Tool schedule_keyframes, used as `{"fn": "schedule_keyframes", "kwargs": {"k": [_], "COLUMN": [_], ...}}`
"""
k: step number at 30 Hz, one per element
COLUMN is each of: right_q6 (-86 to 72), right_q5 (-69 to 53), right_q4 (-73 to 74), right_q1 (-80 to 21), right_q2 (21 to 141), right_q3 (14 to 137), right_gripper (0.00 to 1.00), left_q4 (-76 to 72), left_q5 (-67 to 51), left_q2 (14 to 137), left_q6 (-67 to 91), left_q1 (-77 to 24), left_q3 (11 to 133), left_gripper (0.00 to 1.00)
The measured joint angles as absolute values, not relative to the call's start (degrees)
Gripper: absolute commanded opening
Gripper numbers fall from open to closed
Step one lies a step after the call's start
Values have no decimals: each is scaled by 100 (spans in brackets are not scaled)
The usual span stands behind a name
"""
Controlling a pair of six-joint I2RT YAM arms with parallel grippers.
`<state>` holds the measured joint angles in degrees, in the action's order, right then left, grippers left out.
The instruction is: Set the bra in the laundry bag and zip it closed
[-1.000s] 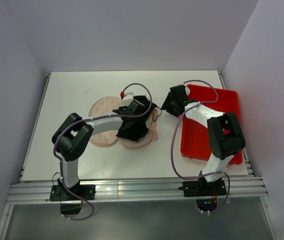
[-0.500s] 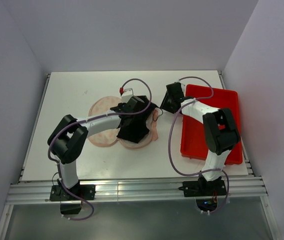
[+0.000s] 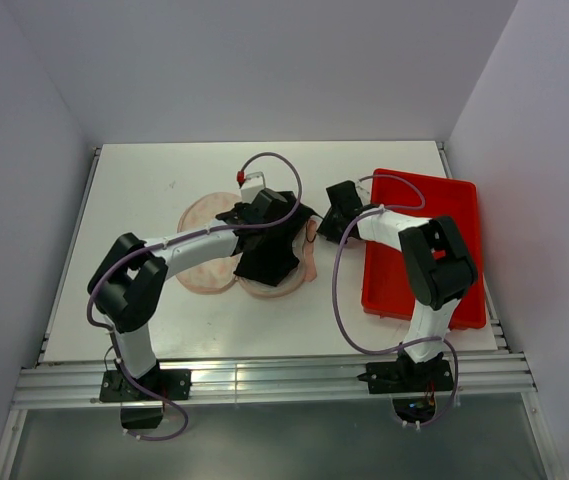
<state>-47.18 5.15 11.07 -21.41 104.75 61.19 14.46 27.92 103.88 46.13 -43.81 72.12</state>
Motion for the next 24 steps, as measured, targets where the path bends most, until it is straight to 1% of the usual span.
{"fn": "schedule_keyframes", "kwargs": {"k": [12, 24], "right_q6": [-5155, -5290], "right_q5": [740, 797], "right_q4": [1184, 1365], "right_q1": [-2152, -2182], "right_q2": [10477, 10575], "right_q3": [6171, 6613], "right_gripper": [39, 39], "left_q4": [1444, 1444], "left_q5": [2790, 2790], "left_q2": [10289, 10182], "left_q6": [4613, 4587], "left_q1": [-4381, -4381], "left_q3": [7122, 7050], "left_gripper": [57, 57]}}
